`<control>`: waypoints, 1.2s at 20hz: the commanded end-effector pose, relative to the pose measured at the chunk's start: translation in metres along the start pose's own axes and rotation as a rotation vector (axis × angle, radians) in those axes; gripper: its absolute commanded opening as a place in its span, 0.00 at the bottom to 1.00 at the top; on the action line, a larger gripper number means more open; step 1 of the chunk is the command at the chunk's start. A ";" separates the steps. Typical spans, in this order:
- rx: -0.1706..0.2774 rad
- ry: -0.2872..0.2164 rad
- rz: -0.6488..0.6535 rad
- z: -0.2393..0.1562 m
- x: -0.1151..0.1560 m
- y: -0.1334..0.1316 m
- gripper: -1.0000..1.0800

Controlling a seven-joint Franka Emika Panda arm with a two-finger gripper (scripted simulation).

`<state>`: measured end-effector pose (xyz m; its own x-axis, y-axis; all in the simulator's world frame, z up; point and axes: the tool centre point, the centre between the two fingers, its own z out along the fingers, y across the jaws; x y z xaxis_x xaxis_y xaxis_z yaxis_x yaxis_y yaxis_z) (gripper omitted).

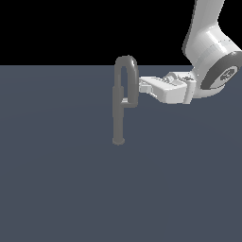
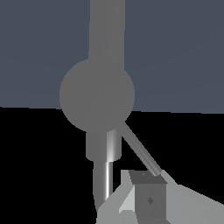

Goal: Turn on the faucet by rotating a designated handle.

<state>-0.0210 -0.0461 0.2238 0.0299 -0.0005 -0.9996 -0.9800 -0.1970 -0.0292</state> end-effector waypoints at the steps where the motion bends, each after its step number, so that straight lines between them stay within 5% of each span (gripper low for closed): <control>1: 0.000 0.000 0.001 0.000 0.000 0.000 0.00; 7: 0.001 -0.006 0.021 0.000 0.031 0.023 0.00; 9: -0.004 0.002 -0.018 0.000 0.009 0.012 0.00; 16: 0.001 -0.006 0.022 0.000 0.061 0.028 0.00; 17: 0.001 -0.006 0.022 0.000 0.061 0.028 0.00; 18: -0.010 0.000 -0.028 0.000 0.030 0.016 0.00; 24: -0.003 -0.004 0.005 0.000 0.067 0.017 0.00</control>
<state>-0.0318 -0.0481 0.1806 0.0570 0.0082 -0.9983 -0.9763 -0.2089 -0.0575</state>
